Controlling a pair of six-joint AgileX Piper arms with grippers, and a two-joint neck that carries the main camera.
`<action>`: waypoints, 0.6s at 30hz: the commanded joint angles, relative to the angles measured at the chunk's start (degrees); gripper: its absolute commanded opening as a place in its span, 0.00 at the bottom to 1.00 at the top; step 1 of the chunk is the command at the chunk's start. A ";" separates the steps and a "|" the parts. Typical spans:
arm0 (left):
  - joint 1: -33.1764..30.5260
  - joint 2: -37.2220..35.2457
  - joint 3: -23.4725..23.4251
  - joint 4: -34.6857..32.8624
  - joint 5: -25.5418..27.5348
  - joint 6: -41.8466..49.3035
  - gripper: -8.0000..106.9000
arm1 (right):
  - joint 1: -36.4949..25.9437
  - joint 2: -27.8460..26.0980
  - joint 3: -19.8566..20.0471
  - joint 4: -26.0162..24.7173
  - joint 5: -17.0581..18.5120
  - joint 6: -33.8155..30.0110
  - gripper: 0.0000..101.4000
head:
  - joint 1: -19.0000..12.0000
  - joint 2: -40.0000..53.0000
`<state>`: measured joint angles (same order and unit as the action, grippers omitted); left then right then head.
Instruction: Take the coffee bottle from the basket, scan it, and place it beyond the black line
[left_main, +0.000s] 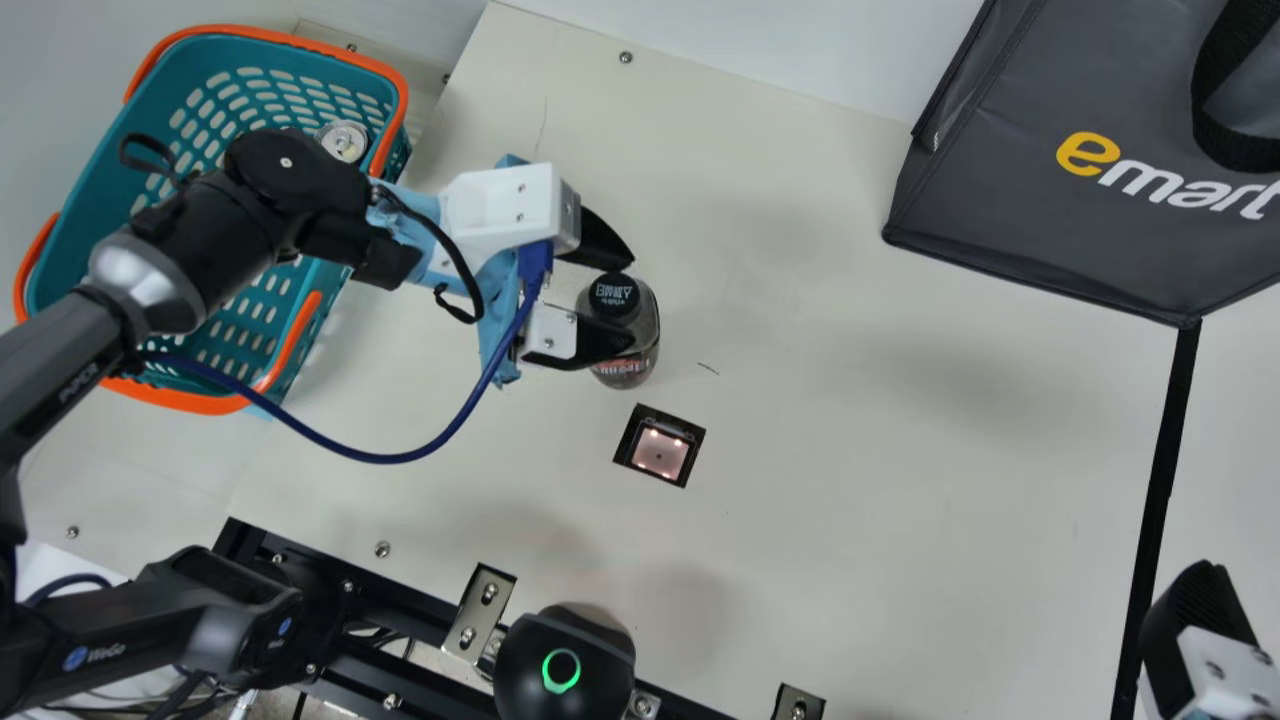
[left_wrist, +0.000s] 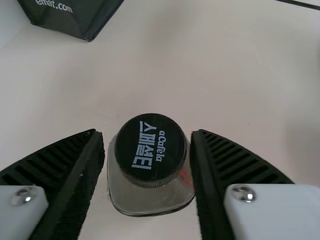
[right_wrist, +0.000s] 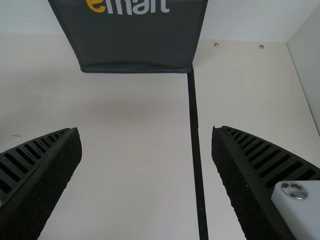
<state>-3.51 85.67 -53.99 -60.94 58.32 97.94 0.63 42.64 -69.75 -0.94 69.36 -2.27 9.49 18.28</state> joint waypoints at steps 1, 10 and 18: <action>0.22 -0.12 -0.25 -0.04 0.17 -0.35 0.83 | 0.00 0.00 0.00 0.00 0.00 0.00 0.90 | -1.57 0.14; 1.07 -0.57 -1.45 0.36 0.96 -2.62 0.85 | 0.00 0.00 0.00 0.00 0.00 0.00 0.90 | -1.57 0.14; 2.37 -2.27 -2.71 0.91 2.15 -5.42 0.85 | 0.00 0.00 0.00 0.00 0.00 0.00 0.90 | -1.57 0.14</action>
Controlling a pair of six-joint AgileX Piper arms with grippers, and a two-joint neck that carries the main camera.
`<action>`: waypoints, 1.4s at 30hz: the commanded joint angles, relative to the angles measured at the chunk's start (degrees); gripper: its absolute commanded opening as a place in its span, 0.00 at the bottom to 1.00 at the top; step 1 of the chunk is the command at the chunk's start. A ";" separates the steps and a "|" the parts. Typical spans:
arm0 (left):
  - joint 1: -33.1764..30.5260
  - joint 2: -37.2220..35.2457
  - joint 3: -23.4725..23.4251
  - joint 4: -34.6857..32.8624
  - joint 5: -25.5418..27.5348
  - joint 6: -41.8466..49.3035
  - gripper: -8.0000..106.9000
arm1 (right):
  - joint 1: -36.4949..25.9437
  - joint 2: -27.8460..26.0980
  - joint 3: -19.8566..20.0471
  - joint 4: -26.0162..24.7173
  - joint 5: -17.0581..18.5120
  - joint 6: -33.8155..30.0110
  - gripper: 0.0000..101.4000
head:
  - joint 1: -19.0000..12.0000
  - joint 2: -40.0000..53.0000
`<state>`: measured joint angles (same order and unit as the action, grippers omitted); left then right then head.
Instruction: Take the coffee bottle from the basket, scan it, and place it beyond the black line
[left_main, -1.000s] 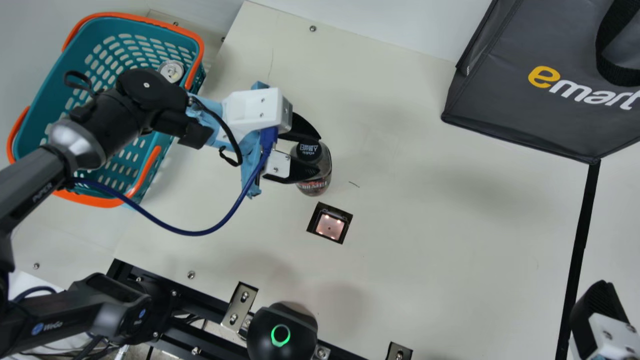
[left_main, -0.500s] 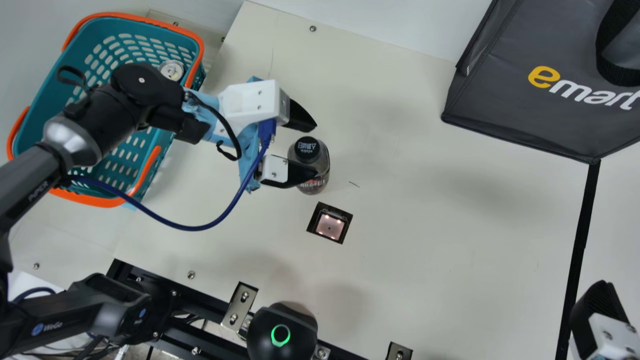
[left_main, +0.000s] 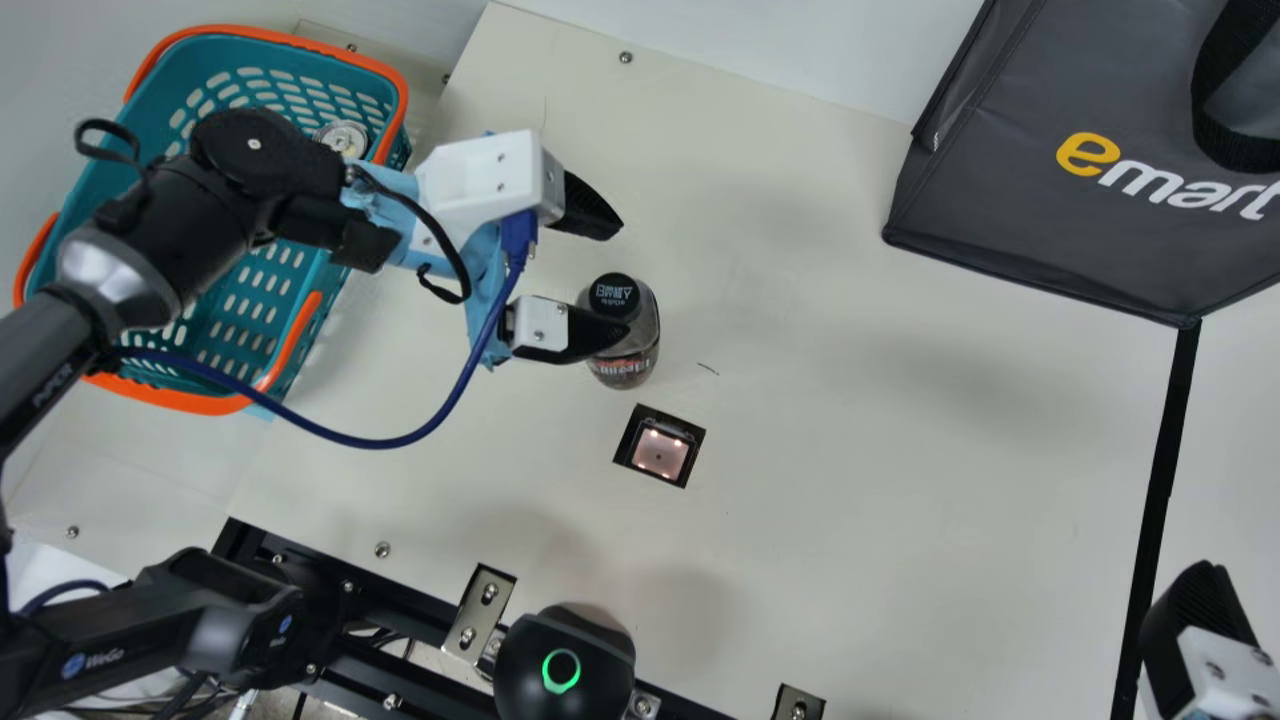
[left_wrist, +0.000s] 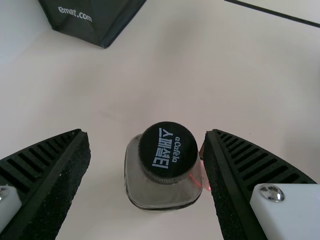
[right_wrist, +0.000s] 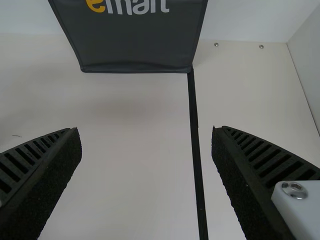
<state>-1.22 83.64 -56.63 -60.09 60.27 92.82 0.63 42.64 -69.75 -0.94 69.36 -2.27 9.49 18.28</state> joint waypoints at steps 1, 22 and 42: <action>0.28 -0.59 -0.18 0.08 0.35 -0.73 0.85 | 0.00 0.00 0.00 0.00 0.00 0.00 0.90 | -1.57 0.14; 6.23 -10.28 0.94 0.52 0.86 -10.16 0.85 | 0.00 0.00 0.00 0.00 0.05 0.00 0.90 | -1.57 0.14; 12.23 -18.22 0.72 3.29 -2.93 -19.80 0.85 | 0.00 0.00 0.00 0.00 0.05 0.00 0.90 | -1.57 0.14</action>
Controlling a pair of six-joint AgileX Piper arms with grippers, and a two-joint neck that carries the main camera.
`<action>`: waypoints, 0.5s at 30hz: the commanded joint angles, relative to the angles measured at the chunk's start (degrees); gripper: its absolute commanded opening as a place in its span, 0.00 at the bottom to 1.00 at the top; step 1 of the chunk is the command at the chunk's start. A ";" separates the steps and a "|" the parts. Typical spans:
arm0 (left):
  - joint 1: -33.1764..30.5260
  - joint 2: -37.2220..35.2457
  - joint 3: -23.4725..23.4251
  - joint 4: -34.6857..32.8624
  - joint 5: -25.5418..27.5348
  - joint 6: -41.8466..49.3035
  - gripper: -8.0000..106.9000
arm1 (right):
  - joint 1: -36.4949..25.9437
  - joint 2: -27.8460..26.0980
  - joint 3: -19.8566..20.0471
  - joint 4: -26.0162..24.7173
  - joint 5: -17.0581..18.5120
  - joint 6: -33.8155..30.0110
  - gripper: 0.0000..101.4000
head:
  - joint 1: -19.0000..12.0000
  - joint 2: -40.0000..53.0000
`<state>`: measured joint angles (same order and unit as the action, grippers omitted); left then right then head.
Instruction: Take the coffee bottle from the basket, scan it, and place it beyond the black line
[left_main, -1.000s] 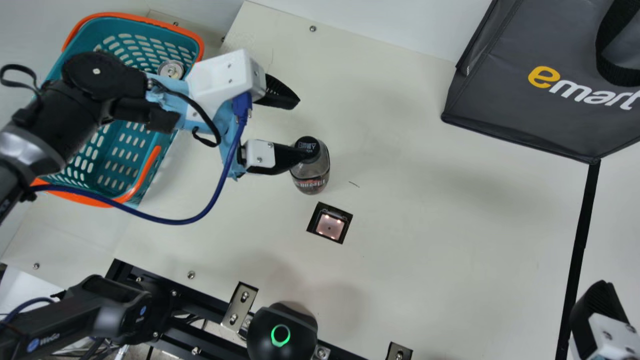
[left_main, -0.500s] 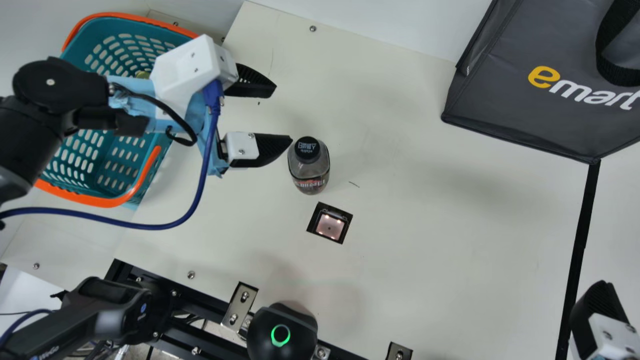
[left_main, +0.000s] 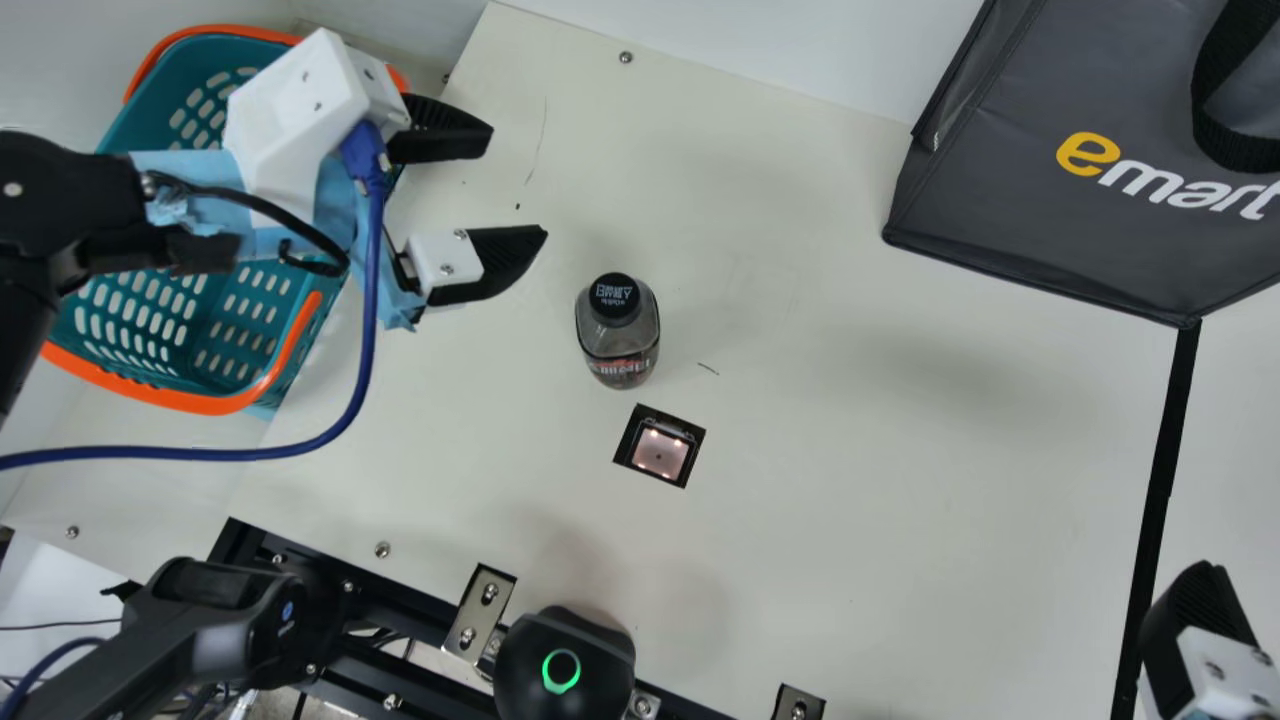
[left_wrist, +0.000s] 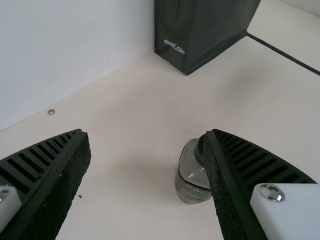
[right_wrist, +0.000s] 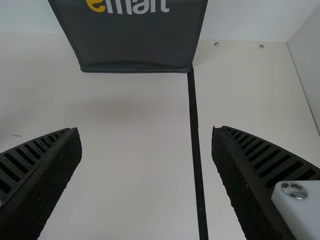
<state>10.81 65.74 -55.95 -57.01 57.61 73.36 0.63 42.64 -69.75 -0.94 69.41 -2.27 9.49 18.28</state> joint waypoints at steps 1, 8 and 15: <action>0.46 -0.73 0.17 0.39 -0.55 -0.67 0.85 | 0.00 0.00 0.00 0.00 0.00 0.00 0.90 | -1.57 0.14; 2.10 -3.40 1.22 1.60 -2.03 -2.54 0.85 | 0.00 0.00 0.00 0.00 0.00 0.00 0.90 | -1.57 0.14; 3.29 -5.90 2.75 2.59 -2.89 -4.09 0.85 | 0.00 0.00 0.00 0.00 0.00 0.00 0.90 | -1.57 0.14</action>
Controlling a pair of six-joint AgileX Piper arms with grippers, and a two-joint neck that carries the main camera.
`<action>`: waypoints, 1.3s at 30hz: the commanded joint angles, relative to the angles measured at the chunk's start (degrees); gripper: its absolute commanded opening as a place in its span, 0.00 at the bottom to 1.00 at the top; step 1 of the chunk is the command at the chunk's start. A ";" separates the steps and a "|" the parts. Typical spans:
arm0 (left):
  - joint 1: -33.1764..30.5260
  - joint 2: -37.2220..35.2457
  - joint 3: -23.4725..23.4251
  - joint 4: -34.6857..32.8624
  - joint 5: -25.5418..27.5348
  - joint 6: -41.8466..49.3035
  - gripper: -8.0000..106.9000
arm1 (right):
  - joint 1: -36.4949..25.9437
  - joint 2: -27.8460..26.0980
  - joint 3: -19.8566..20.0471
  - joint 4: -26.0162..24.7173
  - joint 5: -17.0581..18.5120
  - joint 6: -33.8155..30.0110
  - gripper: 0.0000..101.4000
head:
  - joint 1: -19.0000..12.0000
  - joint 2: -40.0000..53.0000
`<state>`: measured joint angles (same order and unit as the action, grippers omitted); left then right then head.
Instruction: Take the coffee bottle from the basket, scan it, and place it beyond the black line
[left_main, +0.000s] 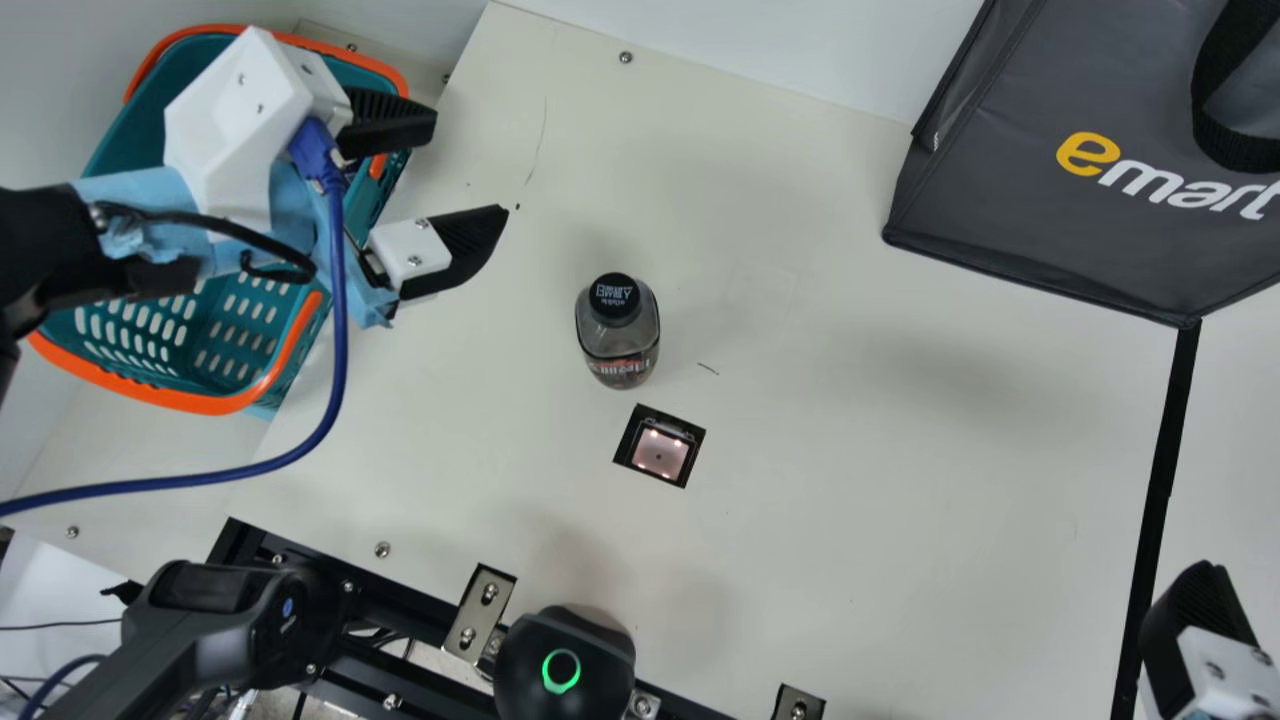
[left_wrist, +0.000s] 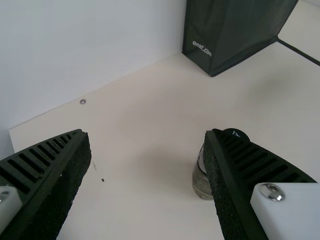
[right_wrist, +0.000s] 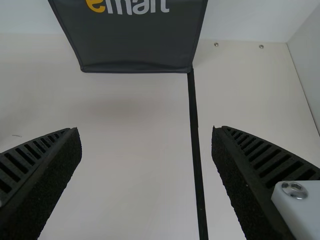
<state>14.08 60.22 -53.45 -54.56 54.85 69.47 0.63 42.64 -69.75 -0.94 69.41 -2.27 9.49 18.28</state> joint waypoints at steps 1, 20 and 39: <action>0.12 -0.70 0.49 0.25 -0.20 -0.39 0.85 | 0.00 0.00 0.00 0.00 0.00 0.00 0.90 | -1.57 0.14; -2.04 -5.01 2.81 3.35 -2.17 -6.76 0.85 | 0.00 0.00 0.00 0.00 0.00 0.00 0.90 | -1.57 0.14; -3.04 -6.58 3.52 5.35 -3.17 -9.66 0.85 | 0.00 0.00 0.00 0.00 0.00 0.00 0.90 | -1.57 0.14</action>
<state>11.04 53.64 -49.93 -49.22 51.68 59.81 0.63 42.64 -69.75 -0.94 69.41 -2.27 9.49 18.28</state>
